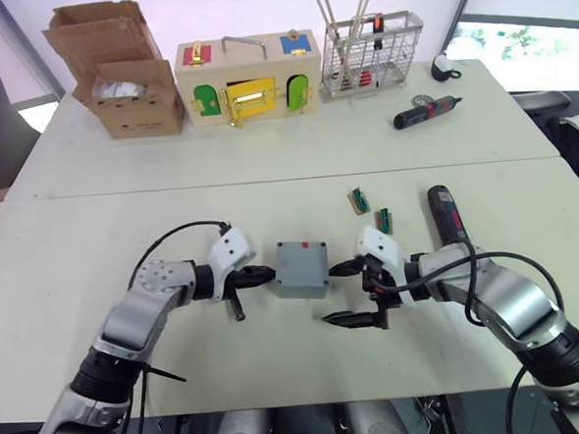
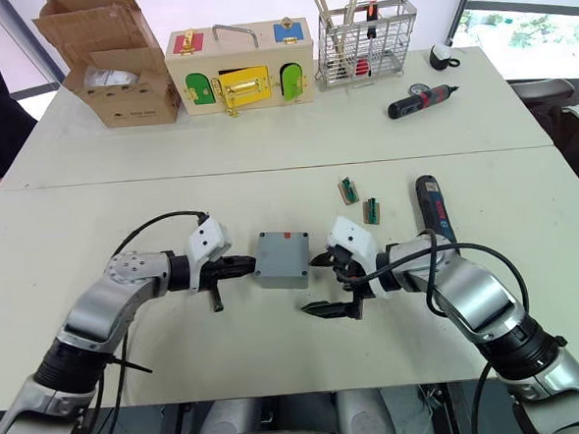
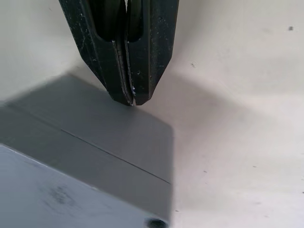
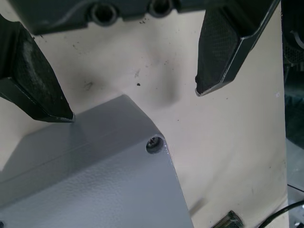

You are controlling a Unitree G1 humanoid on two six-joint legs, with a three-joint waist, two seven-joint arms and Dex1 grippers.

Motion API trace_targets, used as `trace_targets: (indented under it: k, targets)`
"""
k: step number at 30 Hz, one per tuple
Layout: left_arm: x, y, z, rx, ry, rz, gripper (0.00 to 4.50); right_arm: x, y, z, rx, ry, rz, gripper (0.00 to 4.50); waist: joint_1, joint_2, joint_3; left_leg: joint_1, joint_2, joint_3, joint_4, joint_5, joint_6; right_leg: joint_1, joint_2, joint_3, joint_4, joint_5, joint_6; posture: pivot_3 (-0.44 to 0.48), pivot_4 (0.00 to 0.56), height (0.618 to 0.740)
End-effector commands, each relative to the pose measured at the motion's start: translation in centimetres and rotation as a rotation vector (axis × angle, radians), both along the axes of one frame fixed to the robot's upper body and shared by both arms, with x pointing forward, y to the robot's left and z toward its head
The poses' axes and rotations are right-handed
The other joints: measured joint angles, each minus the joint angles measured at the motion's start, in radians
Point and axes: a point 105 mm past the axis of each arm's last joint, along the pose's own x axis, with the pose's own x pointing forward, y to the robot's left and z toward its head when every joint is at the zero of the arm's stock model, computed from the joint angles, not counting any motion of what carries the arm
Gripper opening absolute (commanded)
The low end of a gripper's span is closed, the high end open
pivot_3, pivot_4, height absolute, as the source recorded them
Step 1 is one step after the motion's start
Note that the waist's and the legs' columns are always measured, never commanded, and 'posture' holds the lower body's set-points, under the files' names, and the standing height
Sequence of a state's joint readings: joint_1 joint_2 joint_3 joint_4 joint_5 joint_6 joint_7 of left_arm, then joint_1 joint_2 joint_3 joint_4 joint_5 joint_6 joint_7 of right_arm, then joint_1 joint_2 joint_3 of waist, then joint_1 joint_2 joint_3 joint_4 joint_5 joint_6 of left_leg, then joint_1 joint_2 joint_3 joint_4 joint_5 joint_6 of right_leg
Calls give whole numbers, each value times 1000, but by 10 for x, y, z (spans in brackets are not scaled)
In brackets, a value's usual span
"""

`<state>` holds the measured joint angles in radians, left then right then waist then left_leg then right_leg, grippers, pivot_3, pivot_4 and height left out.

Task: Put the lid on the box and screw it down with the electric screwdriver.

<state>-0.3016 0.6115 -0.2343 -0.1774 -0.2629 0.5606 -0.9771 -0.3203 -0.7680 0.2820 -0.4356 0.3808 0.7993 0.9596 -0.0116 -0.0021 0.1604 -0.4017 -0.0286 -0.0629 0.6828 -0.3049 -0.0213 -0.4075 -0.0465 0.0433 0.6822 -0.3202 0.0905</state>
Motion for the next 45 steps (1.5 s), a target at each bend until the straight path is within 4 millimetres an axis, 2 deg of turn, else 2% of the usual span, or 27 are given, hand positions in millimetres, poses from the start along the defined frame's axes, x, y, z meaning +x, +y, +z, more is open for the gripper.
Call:
trace_targets:
  k: [1, 4, 6, 8, 12, 15, 22, 24, 28, 45]
  targets:
    - [-2, 14, 22, -9, -20, -19, 0, 11, -22, 40, 63, -90, -112, 4487, 1, 0, 0, -1, 0, 0, 0, 0, 0, 0, 0, 0, 0, 0, 0, 0, 150, 740]
    - [-1, 18, 57, -104, -38, -29, 0, 23, -39, 74, 196, -146, -241, 4487, 6, -1, 0, -1, 0, 0, 0, 0, 0, 0, 0, 0, 0, 0, 0, 0, 150, 740]
    - [1, 16, 78, -144, -75, -30, 0, 38, -49, 87, 267, -193, -344, 4487, 7, -1, 1, -1, 0, -1, 0, 0, 0, 0, 0, 0, 0, 0, 0, 0, 150, 740]
    - [5, 13, 92, -177, -104, -10, 0, 56, -56, 89, 299, -233, -450, 4487, 2, -1, 0, -1, 0, -1, 0, 0, 0, 0, 0, 0, -1, 0, 0, 0, 150, 740]
    - [10, 1, 101, -258, -130, 57, 0, 86, -62, 68, 251, -299, -614, 4487, -2, -1, 0, -1, 0, 0, -1, 0, 0, -1, 0, 0, 0, 0, 0, 0, 150, 740]
    - [2, -11, 103, -269, -136, 48, 0, 99, -63, 58, 253, -338, -681, 4487, -4, -1, 0, -3, 0, 1, -1, 1, -1, -4, 0, 0, 1, 0, 0, 0, 150, 740]
    - [-11, -20, 95, -195, -149, -6, 0, 114, -63, 51, 224, -448, -730, 4487, -3, -1, 0, -4, 0, 1, 0, 3, -5, -5, 0, 1, 1, 0, 0, 0, 150, 740]
    - [-13, -22, 92, -166, -158, -23, 0, 116, -62, 50, 226, -458, -732, 4023, -3, -1, 0, -4, 0, 1, 0, 3, -5, -5, 0, 1, 1, 0, 0, 0, 150, 740]
    - [-15, -23, 84, -129, -159, -50, 0, 118, -59, 45, 224, -459, -729, 2815, -3, -1, 0, -4, 0, 1, 0, 3, -5, -5, 0, 1, 1, 0, 0, 0, 150, 740]
    - [-15, -23, 74, -101, -166, -76, 0, 126, -59, 27, 213, -442, -756, 2815, -4, -1, 0, -4, 0, 1, 0, 3, -5, -5, 1, 1, 1, 0, 0, 0, 150, 740]
